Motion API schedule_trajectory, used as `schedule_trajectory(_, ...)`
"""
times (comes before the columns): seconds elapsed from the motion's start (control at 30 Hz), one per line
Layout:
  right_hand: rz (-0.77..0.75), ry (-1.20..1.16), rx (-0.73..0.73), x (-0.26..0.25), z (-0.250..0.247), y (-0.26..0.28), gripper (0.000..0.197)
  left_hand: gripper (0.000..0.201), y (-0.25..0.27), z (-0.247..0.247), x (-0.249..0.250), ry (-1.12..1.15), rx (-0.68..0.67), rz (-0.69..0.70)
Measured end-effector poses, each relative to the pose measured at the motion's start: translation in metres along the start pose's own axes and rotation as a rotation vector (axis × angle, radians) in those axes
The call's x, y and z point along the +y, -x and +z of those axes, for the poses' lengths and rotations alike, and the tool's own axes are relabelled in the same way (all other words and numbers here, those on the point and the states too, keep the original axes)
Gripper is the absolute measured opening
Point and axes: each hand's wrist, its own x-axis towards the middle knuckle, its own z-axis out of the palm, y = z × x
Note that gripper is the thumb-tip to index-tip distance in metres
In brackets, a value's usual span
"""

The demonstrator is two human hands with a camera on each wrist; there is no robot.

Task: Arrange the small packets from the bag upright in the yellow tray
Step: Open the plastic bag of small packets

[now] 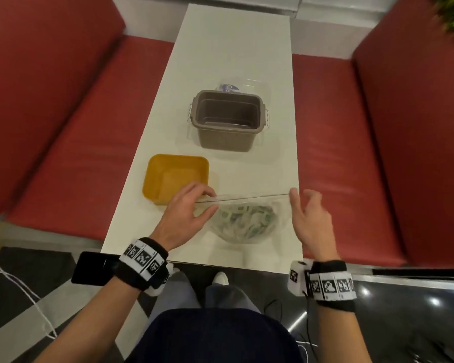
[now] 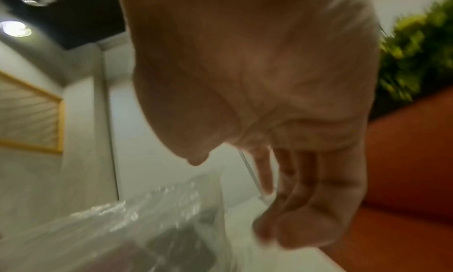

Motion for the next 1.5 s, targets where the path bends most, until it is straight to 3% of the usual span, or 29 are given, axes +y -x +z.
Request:
schedule_trajectory(0.07,-0.081,-0.148,-0.077,-0.004,0.009,-0.012,0.050,0.015,-0.004,0.003,0.007,0.016,0.004,0.024)
schedule_trajectory(0.17,-0.281,-0.272,0.043,-0.022,0.008,-0.030,0.012,0.019,-0.002,0.001,0.026,0.001,-0.035,0.156)
schedule_trajectory(0.23,-0.379,-0.366,0.041,-0.038,0.002,-0.037,0.007,0.019,0.005,-0.004,0.037,-0.005,-0.197,0.199)
schedule_trajectory(0.3,-0.452,-0.381,-0.038,-0.049,0.006,-0.043,0.006,0.023,0.005,-0.004,0.043,0.022,-0.365,0.128)
schedule_trajectory(0.37,-0.506,-0.334,-0.101,-0.055,0.015,-0.045,0.012,0.028,-0.006,0.001,0.044,0.115,-0.338,0.011)
schedule_trajectory(0.47,-0.454,-0.452,-0.090,-0.062,0.026,-0.034,0.043,0.030,-0.036,0.017,0.046,0.262,-0.110,-0.181)
schedule_trajectory(0.53,-0.371,-0.606,-0.080,-0.066,0.030,-0.023,0.051,0.030,-0.056,0.027,0.048,0.344,-0.059,-0.276)
schedule_trajectory(0.6,-0.358,-0.626,-0.050,-0.063,0.037,-0.017,0.037,0.022,-0.074,0.034,0.050,0.374,-0.064,-0.309)
schedule_trajectory(0.67,-0.402,-0.455,-0.024,-0.055,0.043,-0.013,0.018,0.011,-0.086,0.036,0.052,0.405,-0.071,-0.306)
schedule_trajectory(0.73,-0.436,-0.255,0.022,-0.049,0.044,-0.008,0.017,0.006,-0.091,0.033,0.056,0.415,-0.053,-0.310)
schedule_trajectory(0.83,-0.425,-0.205,0.148,-0.051,0.038,-0.001,0.019,0.004,-0.091,0.028,0.061,0.459,-0.072,-0.311)
schedule_trajectory(1.0,-0.170,-0.731,-0.112,-0.074,0.029,0.007,0.022,0.009,-0.090,0.030,0.058,0.439,-0.119,-0.281)
schedule_trajectory(1.1,-0.165,-0.744,-0.137,-0.076,0.029,0.006,0.026,0.014,-0.082,0.036,0.054,0.418,-0.160,-0.258)
schedule_trajectory(1.23,-0.139,-0.846,-0.282,-0.072,0.021,-0.002,0.034,0.015,-0.074,0.026,0.051,0.607,-0.191,-0.268)
schedule_trajectory(1.3,-0.125,-0.877,-0.272,-0.067,0.020,-0.006,0.032,0.021,-0.073,0.018,0.049,0.681,-0.178,-0.310)
schedule_trajectory(1.4,-0.187,-0.768,-0.179,-0.065,0.021,-0.008,0.022,0.020,-0.074,0.013,0.047,0.633,-0.174,-0.322)
schedule_trajectory(1.5,-0.259,-0.649,-0.189,-0.078,0.024,-0.005,0.019,0.016,-0.076,0.015,0.052,0.467,-0.181,-0.288)
